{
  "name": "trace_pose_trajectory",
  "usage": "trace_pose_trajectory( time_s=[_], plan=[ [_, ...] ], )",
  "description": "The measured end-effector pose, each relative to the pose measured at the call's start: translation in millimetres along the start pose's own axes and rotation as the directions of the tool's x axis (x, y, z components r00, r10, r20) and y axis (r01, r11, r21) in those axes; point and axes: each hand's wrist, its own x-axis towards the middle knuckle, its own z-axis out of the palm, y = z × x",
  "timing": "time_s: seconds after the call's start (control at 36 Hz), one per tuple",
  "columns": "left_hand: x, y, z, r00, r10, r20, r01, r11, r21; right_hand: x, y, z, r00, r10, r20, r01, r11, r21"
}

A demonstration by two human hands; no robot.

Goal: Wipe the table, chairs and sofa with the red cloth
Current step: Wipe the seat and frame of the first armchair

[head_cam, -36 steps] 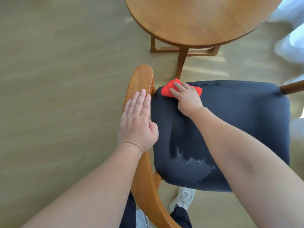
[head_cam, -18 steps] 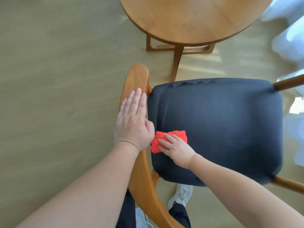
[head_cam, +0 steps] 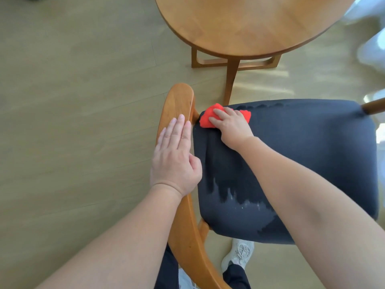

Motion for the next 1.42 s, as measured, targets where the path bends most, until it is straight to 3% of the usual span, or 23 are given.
trace_pose_trajectory(
  time_s=[0.22, 0.47, 0.64, 0.81, 0.92, 1.08, 1.31, 1.42],
  plan=[
    [0, 0, 1, 1.0, 0.004, -0.017, -0.004, 1.0, -0.002, 9, -25, 14, 0.995, 0.044, 0.09, -0.043, 0.999, -0.02],
    [0, 0, 2, 1.0, 0.004, -0.027, -0.004, 1.0, -0.004, -59, -62, 46, 0.964, -0.218, 0.153, 0.224, 0.974, -0.02],
    [0, 2, -1, 1.0, -0.004, 0.002, 0.004, 1.0, -0.008, -165, -82, 70, 0.897, -0.369, 0.243, 0.362, 0.929, 0.074],
    [0, 1, -1, 1.0, -0.009, 0.015, 0.009, 1.0, -0.013, -234, -76, 94, 0.778, -0.445, 0.442, 0.458, 0.885, 0.085],
    [0, 2, -2, 1.0, -0.004, 0.025, 0.005, 1.0, -0.012, -218, -66, 74, 0.793, -0.496, 0.353, 0.491, 0.864, 0.109],
    [-1, 1, -3, 0.999, 0.004, 0.034, -0.004, 1.0, 0.002, -166, -39, 48, 0.9, -0.42, 0.117, 0.41, 0.907, 0.096],
    [-1, 2, -6, 0.994, 0.091, 0.054, -0.092, 0.996, 0.004, -126, -41, 49, 0.979, -0.102, 0.177, 0.086, 0.992, 0.097],
    [0, 1, -6, 0.971, 0.223, 0.086, -0.225, 0.974, 0.016, -154, -60, 70, 0.971, -0.103, 0.217, 0.077, 0.989, 0.125]
  ],
)
